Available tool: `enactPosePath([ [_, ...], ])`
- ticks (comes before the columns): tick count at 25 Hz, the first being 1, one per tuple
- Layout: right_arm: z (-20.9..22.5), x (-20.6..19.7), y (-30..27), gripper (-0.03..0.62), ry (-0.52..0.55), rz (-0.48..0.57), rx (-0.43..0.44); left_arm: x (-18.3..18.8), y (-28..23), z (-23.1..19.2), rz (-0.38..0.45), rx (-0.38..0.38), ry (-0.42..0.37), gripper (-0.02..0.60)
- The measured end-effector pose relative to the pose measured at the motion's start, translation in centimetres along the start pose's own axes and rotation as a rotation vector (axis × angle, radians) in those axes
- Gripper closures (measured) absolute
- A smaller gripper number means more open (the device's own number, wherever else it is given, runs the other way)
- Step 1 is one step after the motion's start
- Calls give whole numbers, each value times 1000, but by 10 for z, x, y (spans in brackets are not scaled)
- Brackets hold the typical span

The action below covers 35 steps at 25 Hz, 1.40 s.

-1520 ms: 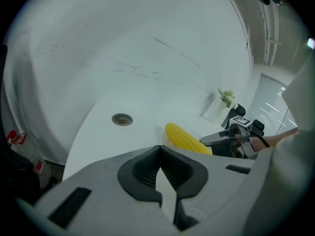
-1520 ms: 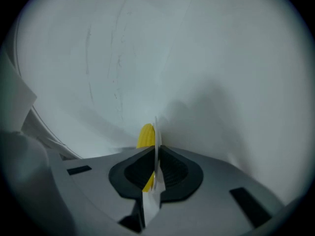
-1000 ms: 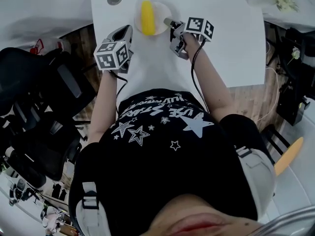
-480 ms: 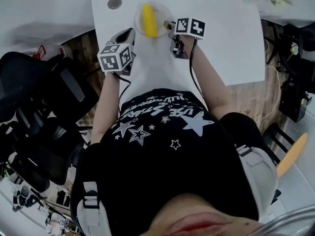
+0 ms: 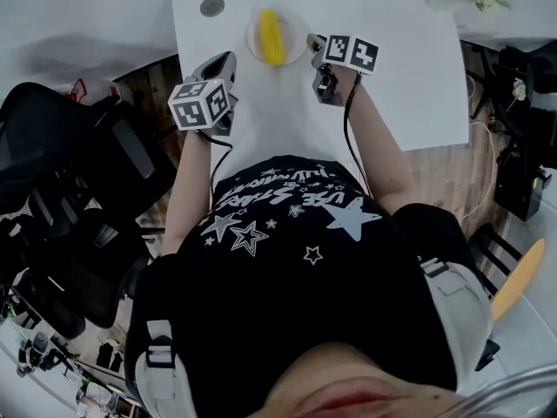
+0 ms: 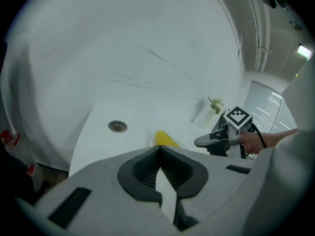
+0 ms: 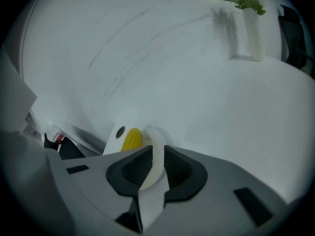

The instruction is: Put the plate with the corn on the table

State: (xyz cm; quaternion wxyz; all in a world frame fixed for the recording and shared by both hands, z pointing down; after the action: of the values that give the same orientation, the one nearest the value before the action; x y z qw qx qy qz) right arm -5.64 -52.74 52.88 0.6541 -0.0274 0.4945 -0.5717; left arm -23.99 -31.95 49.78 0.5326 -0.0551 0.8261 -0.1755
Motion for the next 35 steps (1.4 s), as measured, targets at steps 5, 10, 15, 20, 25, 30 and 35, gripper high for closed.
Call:
enactPosePath([
  [5, -18, -1, 19, 525, 18, 64, -15, 10, 22, -8, 34, -21, -3, 575],
  [10, -36, -15, 36, 538, -13, 108, -37, 17, 46, -13, 56, -72, -27, 575],
  [15, -59, -41, 54, 554, -8, 143, -50, 17, 72, -28, 65, -116, -29, 575],
  [20, -78, -69, 74, 559, -28, 184, -85, 12, 92, -41, 45, -175, -29, 575],
  [25, -92, -107, 96, 565, -47, 205, -143, 0, 104, -44, 19, -261, -41, 575],
  [30, -105, -145, 109, 576, -48, 220, -190, -12, 102, -45, -15, -340, -54, 575],
  [35, -105, -170, 123, 582, -55, 212, -209, -20, 113, -42, -15, -376, -66, 575],
])
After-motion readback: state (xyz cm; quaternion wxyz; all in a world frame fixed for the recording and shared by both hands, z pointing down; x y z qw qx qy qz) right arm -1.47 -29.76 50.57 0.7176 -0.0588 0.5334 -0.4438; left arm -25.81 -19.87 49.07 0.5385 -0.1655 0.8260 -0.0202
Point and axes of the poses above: the fingertips, and each gripper's own axes: y backward along the fingers, z to its right, x out of its top, the point moved 8 cm from there along y, backward along the fingers, and after that the axes turned 11 degrees about z, right-handed, at the moved point
